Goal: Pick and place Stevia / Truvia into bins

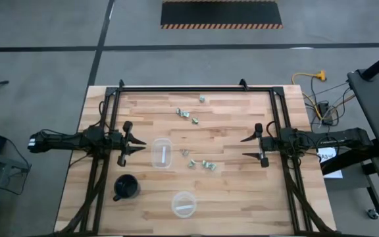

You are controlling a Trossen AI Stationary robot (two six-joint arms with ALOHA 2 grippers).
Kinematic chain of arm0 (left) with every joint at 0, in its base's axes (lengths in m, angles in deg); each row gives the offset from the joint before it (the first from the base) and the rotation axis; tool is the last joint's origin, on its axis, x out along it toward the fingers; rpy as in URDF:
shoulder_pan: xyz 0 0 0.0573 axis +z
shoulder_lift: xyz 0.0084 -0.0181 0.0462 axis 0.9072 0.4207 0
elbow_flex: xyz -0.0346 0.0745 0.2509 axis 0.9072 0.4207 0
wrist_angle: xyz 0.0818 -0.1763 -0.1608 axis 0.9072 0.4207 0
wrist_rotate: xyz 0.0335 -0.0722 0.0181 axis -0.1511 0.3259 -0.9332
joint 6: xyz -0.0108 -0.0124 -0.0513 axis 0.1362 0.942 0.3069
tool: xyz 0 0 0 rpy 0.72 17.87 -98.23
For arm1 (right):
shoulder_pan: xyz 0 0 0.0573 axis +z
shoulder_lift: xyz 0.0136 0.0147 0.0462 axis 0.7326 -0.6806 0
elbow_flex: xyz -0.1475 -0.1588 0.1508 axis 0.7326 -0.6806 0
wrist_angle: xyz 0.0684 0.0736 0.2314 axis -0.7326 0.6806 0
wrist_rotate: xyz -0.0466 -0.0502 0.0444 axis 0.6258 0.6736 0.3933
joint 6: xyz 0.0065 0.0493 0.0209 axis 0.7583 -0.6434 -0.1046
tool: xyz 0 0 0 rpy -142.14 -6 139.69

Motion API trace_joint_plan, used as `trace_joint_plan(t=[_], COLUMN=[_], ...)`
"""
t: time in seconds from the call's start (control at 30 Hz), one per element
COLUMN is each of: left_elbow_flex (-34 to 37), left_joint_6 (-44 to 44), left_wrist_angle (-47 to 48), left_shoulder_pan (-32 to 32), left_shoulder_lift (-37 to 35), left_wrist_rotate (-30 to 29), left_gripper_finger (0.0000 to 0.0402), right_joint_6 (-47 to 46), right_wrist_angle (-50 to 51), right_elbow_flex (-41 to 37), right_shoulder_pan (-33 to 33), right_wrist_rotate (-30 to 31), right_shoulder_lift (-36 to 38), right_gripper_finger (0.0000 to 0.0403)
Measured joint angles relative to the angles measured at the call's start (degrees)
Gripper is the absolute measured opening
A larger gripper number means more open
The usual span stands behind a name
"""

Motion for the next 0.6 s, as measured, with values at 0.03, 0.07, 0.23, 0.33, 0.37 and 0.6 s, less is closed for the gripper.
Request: trace_joint_plan(t=[0.03, 0.07, 0.23, 0.33, 0.37, 0.6], left_elbow_flex=[0.0, 0.0, 0.0, 0.0, 0.0, 0.0], left_joint_6=[0.0, 0.0, 0.0, 0.0, 0.0, 0.0], left_wrist_angle=[0.0, 0.0, 0.0, 0.0, 0.0, 0.0], left_shoulder_pan=[0.0, 0.0, 0.0, 0.0, 0.0, 0.0], left_shoulder_lift=[0.0, 0.0, 0.0, 0.0, 0.0, 0.0], left_wrist_rotate=[0.0, 0.0, 0.0, 0.0, 0.0, 0.0], left_gripper_finger=[0.0057, 0.0057, 0.0057, 0.0057, 0.0057, 0.0057], right_joint_6=[0.0, 0.0, 0.0, 0.0, 0.0, 0.0], right_wrist_angle=[0.0, 0.0, 0.0, 0.0, 0.0, 0.0], right_elbow_flex=[0.0, 0.0, 0.0, 0.0, 0.0, 0.0], right_shoulder_pan=[0.0, 0.0, 0.0, 0.0, 0.0, 0.0], right_wrist_rotate=[0.0, 0.0, 0.0, 0.0, 0.0, 0.0], right_shoulder_lift=[0.0, 0.0, 0.0, 0.0, 0.0, 0.0], right_gripper_finger=[0.0257, 0.0258, 0.026, 0.0257, 0.0256, 0.0251])
